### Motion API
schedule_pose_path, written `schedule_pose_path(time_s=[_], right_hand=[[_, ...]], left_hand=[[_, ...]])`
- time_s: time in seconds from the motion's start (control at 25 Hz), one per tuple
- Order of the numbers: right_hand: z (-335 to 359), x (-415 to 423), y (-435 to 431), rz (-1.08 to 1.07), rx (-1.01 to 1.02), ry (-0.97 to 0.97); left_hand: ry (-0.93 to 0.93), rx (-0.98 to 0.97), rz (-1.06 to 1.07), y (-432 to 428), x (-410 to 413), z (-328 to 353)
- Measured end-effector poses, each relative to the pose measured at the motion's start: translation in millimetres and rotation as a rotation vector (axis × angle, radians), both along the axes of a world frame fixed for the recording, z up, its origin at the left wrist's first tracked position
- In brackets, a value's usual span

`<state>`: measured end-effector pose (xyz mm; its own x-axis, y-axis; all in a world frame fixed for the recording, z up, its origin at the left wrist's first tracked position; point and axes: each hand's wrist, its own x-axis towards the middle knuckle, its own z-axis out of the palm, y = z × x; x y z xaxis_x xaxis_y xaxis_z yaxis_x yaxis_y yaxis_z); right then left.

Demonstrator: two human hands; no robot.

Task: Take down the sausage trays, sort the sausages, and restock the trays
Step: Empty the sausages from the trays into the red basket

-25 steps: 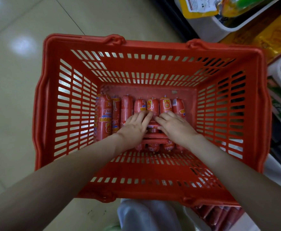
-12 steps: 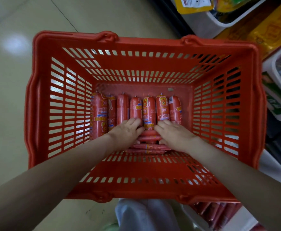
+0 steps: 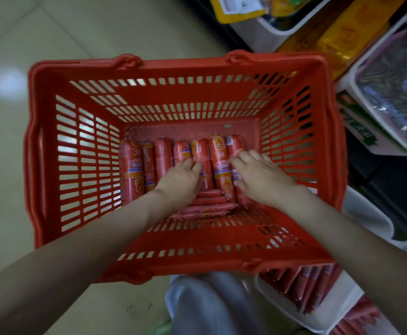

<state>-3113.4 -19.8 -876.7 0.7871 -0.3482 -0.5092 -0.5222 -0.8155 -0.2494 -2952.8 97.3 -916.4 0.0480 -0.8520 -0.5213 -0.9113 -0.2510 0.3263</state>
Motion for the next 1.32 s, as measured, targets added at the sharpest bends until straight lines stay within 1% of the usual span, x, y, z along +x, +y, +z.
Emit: schedule_pose_path(time_s=[0.08, 0.16, 0.24, 0.32, 0.36, 0.44, 0.48, 0.52, 0.6, 0.68, 0.72, 0.76, 0.8, 0.84, 0.88, 0.96, 1.0, 1.04, 1.12, 1.2, 1.24, 1.32], right_hand=[[33.2, -24.9, -2.6, -0.142, -0.068, -0.170], [62.6, -62.2, 0.5, -0.288, -0.185, -0.357], [83.8, -112.7, 7.5, -0.506, -0.262, -0.532], [90.5, -171.9, 20.9, -0.747, -0.294, -0.627], [84.1, -199.5, 29.7, -0.866, -0.279, -0.634], [53.5, -251.1, 53.0, -1.092, -0.176, -0.549], [35.5, -274.0, 65.8, -1.177, -0.107, -0.474], [18.2, -292.5, 78.1, -1.226, -0.046, -0.410], [-10.3, -322.4, 102.9, -1.281, 0.033, -0.329], [-27.9, -347.9, 121.0, -1.344, 0.011, -0.261], [-36.5, -360.3, 127.2, -1.404, -0.042, -0.224], [-44.4, -371.8, 132.7, -1.481, -0.084, -0.174], [-51.5, -382.4, 136.9, -1.575, -0.080, -0.109], [-57.8, -391.7, 139.9, -1.649, -0.033, -0.039], [-64.1, -399.6, 143.7, -1.684, 0.036, 0.008], [-73.2, -405.7, 151.9, -1.682, 0.136, 0.016], [-74.7, -405.2, 153.6, -1.717, 0.171, -0.036], [-74.2, -404.5, 153.6, -1.778, 0.212, -0.099], [-74.0, -407.4, 157.5, -1.815, 0.249, -0.179], [-73.9, -412.2, 163.3, -1.776, 0.258, -0.214], [-72.0, -414.1, 166.0, -1.803, 0.285, -0.252], [-62.0, -414.7, 169.8, -1.932, 0.430, -0.400]], left_hand=[[0.036, -0.128, 0.060, -23.3, -33.6, 27.1], [0.067, -0.359, 0.066, -42.6, -80.3, 59.3], [0.088, -0.587, 0.064, -55.2, -131.8, 91.7], [0.138, -0.682, 0.013, -57.0, -189.6, 118.9], [0.170, -0.685, -0.032, -52.6, -217.3, 125.0], [0.192, -0.581, -0.183, -33.7, -269.9, 110.6], [0.174, -0.480, -0.261, -23.4, -291.6, 94.5], [0.136, -0.339, -0.330, -14.3, -306.2, 76.6], [0.056, -0.044, -0.374, -4.9, -318.2, 38.9], [-0.069, 0.139, -0.459, -0.7, -319.6, 7.0], [-0.088, 0.165, -0.487, -0.7, -320.6, -3.8], [-0.095, 0.150, -0.516, -2.6, -324.1, -8.5], [-0.076, 0.105, -0.528, -3.5, -330.1, -11.9], [-0.047, 0.063, -0.538, -4.9, -338.0, -13.6], [-0.022, 0.011, -0.551, -6.5, -348.2, -13.2], [0.001, -0.142, -0.637, -4.7, -366.8, -19.0], [0.015, -0.223, -0.715, -2.4, -373.3, -23.2], [0.028, -0.242, -0.797, -0.8, -377.7, -23.6], [0.032, -0.254, -0.924, 3.7, -381.9, -24.0], [0.039, -0.288, -0.941, 6.3, -382.9, -23.9], [0.065, -0.293, -0.921, 7.4, -384.3, -24.0], [0.155, -0.302, -0.808, 7.9, -388.8, -23.5]])
